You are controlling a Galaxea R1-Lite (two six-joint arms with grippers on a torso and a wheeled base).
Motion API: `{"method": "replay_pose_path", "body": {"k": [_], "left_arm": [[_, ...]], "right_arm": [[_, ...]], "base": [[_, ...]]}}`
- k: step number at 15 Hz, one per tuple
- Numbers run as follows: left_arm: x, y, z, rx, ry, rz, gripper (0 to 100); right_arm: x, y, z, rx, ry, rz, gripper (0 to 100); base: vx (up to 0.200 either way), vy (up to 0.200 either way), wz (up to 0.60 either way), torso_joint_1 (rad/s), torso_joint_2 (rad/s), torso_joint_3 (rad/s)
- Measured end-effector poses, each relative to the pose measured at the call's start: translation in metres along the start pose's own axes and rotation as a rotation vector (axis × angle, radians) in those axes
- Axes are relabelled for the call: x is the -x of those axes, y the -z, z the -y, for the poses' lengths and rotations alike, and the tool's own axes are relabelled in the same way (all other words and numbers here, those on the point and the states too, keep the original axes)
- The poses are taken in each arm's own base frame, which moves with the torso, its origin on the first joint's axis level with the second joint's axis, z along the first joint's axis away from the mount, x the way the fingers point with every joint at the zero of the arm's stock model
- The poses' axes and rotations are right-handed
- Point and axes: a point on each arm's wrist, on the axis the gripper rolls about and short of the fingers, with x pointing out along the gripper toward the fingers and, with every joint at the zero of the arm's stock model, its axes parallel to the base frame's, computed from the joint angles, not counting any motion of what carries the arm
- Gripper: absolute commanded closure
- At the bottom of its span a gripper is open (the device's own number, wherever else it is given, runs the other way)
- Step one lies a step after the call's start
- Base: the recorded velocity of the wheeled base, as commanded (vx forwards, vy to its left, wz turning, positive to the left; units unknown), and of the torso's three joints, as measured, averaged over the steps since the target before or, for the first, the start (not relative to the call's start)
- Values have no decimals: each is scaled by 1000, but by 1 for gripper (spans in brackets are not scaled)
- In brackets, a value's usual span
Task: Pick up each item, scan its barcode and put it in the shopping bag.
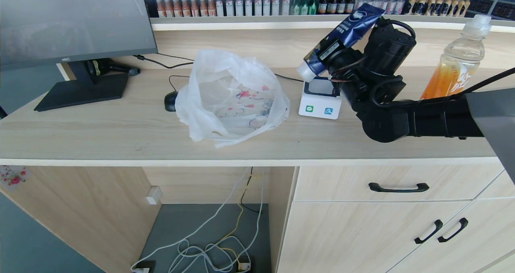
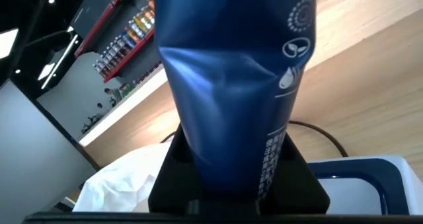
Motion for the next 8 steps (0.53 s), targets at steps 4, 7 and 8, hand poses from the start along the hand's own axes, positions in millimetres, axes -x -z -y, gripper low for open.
{"method": "replay_pose_path", "body": {"k": [4, 7, 8], "left_arm": [[0, 0, 0, 0, 0, 0, 100], [0, 0, 0, 0, 0, 0, 100], [0, 0, 0, 0, 0, 0, 100]], "right_arm": [[-1, 5, 6, -31, 40, -45, 100], [-3, 8, 10, -43, 48, -47, 100], [-3, 8, 11, -42, 50, -47, 100]], "base": [[0, 0, 0, 0, 0, 0], [0, 0, 0, 0, 0, 0], [0, 0, 0, 0, 0, 0]]}}
